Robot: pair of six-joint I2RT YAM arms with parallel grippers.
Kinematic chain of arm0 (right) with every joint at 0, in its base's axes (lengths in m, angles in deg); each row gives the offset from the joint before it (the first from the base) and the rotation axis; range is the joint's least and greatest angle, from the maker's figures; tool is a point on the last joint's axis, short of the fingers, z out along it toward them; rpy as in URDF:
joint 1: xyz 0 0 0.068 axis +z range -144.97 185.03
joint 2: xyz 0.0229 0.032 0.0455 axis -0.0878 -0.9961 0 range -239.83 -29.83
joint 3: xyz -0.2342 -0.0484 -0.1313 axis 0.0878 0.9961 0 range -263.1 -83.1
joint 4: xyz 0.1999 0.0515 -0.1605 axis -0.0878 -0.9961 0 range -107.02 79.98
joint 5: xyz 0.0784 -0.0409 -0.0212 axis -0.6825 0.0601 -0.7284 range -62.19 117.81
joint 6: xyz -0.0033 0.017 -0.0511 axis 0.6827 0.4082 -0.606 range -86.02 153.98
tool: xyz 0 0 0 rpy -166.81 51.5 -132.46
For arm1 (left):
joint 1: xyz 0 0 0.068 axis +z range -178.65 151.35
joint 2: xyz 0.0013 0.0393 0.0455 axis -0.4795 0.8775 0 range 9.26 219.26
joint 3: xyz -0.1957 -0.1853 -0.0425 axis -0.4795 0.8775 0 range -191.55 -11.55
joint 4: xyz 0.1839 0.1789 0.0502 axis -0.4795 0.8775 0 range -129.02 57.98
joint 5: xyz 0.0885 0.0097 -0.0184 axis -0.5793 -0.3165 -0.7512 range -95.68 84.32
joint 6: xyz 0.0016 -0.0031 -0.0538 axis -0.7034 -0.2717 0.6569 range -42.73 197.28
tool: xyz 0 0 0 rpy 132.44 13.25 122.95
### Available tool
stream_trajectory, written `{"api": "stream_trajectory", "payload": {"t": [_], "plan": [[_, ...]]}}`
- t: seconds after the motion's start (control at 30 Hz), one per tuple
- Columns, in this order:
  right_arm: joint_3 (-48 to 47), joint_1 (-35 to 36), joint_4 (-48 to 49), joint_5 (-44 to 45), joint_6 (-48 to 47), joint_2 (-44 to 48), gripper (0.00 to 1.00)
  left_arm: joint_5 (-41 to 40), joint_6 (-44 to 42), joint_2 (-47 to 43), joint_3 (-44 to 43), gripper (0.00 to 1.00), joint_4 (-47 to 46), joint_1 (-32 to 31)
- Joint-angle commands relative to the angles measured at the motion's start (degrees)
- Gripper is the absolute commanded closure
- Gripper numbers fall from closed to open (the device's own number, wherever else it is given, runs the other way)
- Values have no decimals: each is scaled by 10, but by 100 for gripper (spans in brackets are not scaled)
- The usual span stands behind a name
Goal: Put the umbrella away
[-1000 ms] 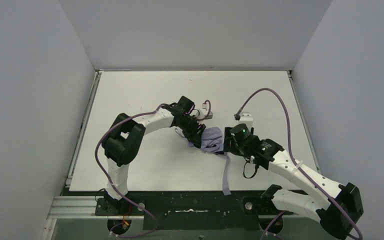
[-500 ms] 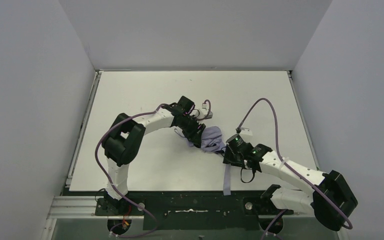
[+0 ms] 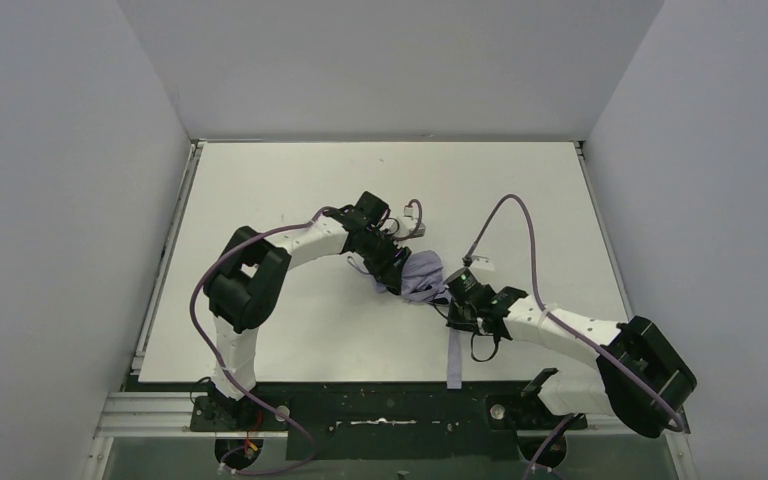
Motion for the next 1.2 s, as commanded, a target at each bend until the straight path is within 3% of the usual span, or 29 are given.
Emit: {"api": "stream_trajectory", "payload": {"t": [0.0,0.1,0.33,0.53,0.8,1.17], "plan": [[8,3,24,-7,-4,-24,87,-75,-20,-1,-9,100,29,9],[10,3,18,-26,-16,-14,100,-78,-23,2,-9,100,32,12],[18,5,-51,-163,-34,53,100,-90,-7,14,-27,100,41,28],[0,10,-160,-201,-44,112,100,-111,-2,24,-43,100,56,37],[9,15,-179,-274,-55,96,100,-135,8,37,-57,100,63,38],[11,62,-198,-246,-28,83,100,-159,16,46,-62,100,62,43]]}}
